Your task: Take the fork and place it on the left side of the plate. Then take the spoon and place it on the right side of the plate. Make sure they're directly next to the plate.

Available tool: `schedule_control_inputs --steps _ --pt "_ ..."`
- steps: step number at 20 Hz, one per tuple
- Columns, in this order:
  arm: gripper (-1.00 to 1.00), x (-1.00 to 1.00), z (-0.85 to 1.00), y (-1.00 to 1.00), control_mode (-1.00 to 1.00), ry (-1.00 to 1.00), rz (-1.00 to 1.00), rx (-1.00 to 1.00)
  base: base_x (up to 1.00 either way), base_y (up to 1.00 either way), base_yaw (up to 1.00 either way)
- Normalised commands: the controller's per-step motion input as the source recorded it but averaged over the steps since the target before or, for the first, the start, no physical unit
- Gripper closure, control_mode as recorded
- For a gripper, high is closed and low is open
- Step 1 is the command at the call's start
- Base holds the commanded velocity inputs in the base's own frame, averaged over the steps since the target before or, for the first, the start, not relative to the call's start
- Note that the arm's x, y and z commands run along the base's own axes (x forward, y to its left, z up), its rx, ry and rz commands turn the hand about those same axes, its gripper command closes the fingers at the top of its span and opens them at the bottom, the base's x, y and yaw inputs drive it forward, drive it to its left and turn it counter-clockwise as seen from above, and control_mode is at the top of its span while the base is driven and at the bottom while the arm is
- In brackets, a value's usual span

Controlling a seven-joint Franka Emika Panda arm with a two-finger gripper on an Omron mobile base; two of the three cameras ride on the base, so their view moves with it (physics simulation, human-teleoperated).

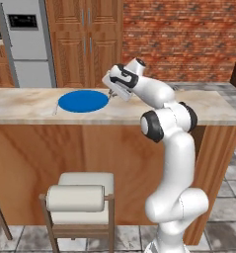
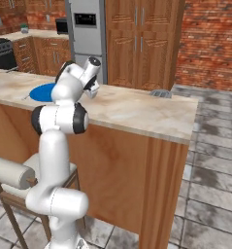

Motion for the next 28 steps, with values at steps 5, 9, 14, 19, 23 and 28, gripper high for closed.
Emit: schedule_control_inputs --steps 5,9,14,19,23,28 --pt "-1.0 0.13 -0.13 0.15 -1.0 0.0 0.0 0.0 0.0 0.0 0.0" --pt "-1.0 0.0 -0.02 0.07 -1.0 0.0 0.0 0.0 0.0 0.0 0.0" --pt "-1.0 -0.27 0.0 -0.1 -1.0 -0.01 0.0 0.03 0.0 0.0 0.0" --pt "-1.0 -0.41 0.0 -0.34 -1.0 -0.05 0.0 0.09 0.0 0.0 0.0" --pt "-1.0 -0.48 0.11 -0.32 -1.0 -0.07 0.01 0.11 0.0 0.0 0.0" --pt "-1.0 -0.49 0.18 -0.05 -1.0 -0.03 0.05 0.02 0.0 0.0 0.0"
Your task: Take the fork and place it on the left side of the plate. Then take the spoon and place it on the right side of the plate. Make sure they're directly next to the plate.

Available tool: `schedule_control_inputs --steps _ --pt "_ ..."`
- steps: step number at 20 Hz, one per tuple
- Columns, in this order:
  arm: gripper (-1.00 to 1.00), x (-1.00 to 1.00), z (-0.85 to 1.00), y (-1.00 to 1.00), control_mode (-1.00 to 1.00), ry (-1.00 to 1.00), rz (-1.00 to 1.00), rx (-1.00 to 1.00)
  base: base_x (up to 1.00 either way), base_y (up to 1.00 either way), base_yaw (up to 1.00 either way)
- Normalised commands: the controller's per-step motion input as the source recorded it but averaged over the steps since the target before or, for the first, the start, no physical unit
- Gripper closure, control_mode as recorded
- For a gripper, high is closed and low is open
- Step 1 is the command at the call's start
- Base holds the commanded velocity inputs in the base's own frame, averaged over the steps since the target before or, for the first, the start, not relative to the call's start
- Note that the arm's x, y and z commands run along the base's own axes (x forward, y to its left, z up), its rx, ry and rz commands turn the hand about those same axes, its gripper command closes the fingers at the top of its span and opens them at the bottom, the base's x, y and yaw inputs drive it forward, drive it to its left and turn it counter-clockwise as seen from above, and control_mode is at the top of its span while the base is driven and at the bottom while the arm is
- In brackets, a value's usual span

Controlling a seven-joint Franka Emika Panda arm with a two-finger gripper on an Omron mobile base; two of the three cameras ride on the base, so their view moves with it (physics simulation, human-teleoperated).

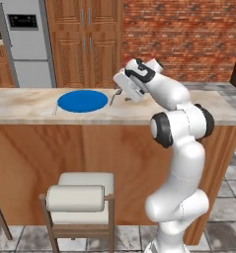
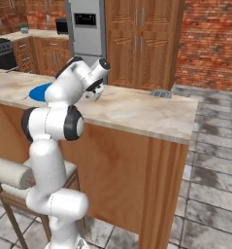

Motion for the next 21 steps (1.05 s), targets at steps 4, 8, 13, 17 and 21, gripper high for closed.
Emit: schedule_control_inputs --steps 4,8,13,17,21 --pt "-1.0 -0.81 0.58 -0.1 -1.0 0.0 0.02 0.0 0.0 0.0 0.0" --pt "-1.0 -1.0 0.94 -0.37 -1.0 -0.02 0.0 -0.03 0.0 0.0 0.0" --pt "-1.0 -1.0 0.87 -0.54 -1.0 -0.05 0.0 -0.14 0.0 0.0 0.0" --pt "-1.0 -1.0 0.23 -0.57 -1.0 -0.09 -0.06 -0.24 0.0 0.0 0.0" --pt "-1.0 -1.0 -0.3 -0.53 -1.0 -0.11 -0.07 -0.31 0.0 0.0 0.0"
